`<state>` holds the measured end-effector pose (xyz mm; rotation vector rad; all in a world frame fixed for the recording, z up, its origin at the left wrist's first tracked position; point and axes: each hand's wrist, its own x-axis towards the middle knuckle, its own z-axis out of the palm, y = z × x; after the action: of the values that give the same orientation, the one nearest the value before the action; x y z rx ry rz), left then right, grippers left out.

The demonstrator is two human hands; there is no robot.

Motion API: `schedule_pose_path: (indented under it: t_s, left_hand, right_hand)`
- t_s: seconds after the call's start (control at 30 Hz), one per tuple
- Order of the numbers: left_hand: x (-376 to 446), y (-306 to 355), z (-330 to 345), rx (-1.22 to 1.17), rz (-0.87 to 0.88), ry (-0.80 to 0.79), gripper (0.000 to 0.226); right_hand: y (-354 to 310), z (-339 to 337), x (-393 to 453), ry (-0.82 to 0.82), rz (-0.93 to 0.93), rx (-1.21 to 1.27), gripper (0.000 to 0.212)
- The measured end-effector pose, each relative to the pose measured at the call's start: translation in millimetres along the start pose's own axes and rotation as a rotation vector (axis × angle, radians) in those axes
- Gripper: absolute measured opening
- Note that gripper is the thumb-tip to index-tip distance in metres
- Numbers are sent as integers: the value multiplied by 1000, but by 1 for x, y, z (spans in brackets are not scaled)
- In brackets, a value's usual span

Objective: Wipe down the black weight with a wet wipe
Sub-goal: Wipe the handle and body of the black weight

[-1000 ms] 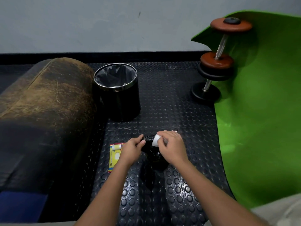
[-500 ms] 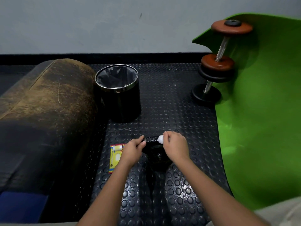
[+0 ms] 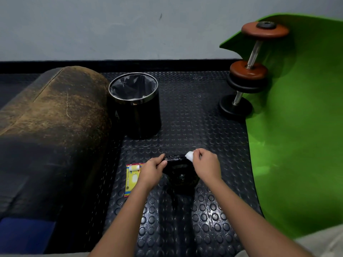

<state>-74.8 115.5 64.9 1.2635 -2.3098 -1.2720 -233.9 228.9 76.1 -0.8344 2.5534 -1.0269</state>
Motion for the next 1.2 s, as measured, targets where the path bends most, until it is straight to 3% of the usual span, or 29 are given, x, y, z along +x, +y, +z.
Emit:
schedule_pose_path:
  t_s: [0.13, 0.3, 0.37, 0.47, 0.57, 0.7, 0.83, 0.97, 1.07, 1.2]
  left_hand:
    - [1, 0, 0, 31, 0, 11, 44]
    - [2, -1, 1, 45, 1, 14, 44]
    - [2, -1, 1, 38, -1, 13, 44]
    - [0, -1, 1, 1, -5, 1, 44]
    - [0, -2, 1, -7, -5, -6, 44]
    - [2, -1, 1, -3, -18, 6, 43]
    - [1, -1, 2, -32, -27, 26, 43]
    - [-2, 0, 3, -85, -53, 38, 46]
    - [-2, 0, 3, -85, -63, 39, 47]
    - [0, 1, 2, -62, -67, 46, 47]
  right_hand:
    - [-11, 15, -7, 13, -286, -220, 37]
    - [10, 16, -16, 3, -538, -90, 27]
    - [22, 8, -14, 38, -482, -52, 27]
    - [23, -4, -10, 28, -206, 46, 25]
    - [12, -1, -2, -2, -42, 63, 41]
    - [-3, 12, -5, 2, -257, -167, 36]
    - [2, 14, -9, -19, -443, -85, 26]
    - [16, 3, -3, 14, -286, -40, 25]
    - [12, 2, 0, 26, -117, -8, 38]
    - [-4, 12, -1, 54, -195, -158, 42]
